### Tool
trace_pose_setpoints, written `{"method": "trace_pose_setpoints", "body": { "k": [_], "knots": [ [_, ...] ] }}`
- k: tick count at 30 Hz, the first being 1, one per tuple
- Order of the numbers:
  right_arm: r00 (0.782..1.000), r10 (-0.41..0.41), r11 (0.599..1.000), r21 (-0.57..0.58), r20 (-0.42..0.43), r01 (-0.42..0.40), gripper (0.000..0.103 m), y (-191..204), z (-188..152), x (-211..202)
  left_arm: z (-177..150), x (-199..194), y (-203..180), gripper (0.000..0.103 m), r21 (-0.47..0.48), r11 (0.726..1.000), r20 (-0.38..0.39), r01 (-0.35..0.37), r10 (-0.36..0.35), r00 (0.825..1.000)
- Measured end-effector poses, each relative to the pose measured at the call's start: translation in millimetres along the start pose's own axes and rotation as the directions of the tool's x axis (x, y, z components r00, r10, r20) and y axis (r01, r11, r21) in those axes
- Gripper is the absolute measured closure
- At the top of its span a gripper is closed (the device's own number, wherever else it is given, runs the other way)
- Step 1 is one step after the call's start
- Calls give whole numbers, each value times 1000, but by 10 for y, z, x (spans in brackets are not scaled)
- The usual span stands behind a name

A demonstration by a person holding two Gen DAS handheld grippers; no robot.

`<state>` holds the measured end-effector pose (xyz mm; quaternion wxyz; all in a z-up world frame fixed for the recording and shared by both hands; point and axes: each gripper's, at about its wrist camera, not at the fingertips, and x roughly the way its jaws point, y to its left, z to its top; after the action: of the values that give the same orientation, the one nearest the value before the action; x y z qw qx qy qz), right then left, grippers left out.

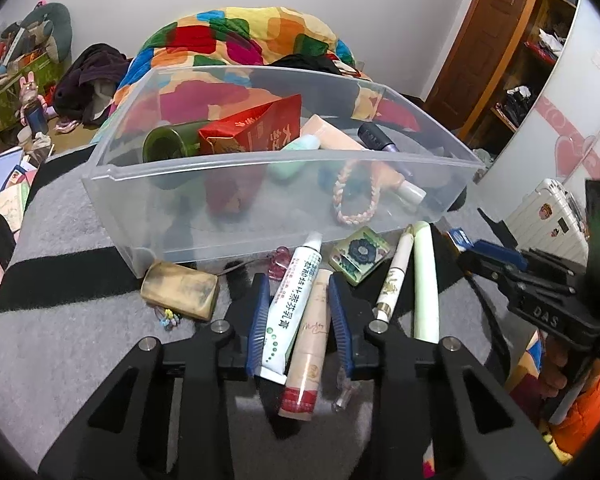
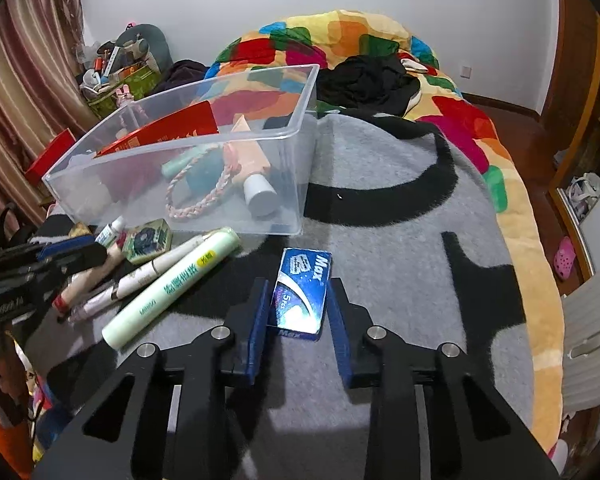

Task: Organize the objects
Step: 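Grasp the white toothpaste tube with the left tool while the right tool grasps the blue card box, then carry the toothpaste and blue card box over the clear box and release both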

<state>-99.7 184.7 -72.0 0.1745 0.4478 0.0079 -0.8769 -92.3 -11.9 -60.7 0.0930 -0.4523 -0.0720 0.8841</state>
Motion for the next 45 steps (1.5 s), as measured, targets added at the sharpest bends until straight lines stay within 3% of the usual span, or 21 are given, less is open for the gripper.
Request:
{"method": "trace_pose_setpoints", "body": {
  "k": [12,20,25,36,45],
  "knots": [
    [1000,20,999,31,16,-21,78,-151,-115,-200,-142,-175,-2,87,7,998,-13,65,-65,998],
    [998,32,999,21,51,-33,78,-126,-76,-328,-170,-241,-48,87,39,999,-10,-11,11,1000],
    [996,42,999,12,74,-43,78,-91,-42,-419,-187,-83,-45,84,52,998,-52,-34,37,998],
    [991,78,997,-4,112,-78,78,9,93,-528,-204,-180,-111,87,77,996,5,-53,53,999],
    [979,99,995,-51,177,-91,78,201,368,-604,-8,-602,-148,87,64,998,124,-26,18,992]
  ]
}}
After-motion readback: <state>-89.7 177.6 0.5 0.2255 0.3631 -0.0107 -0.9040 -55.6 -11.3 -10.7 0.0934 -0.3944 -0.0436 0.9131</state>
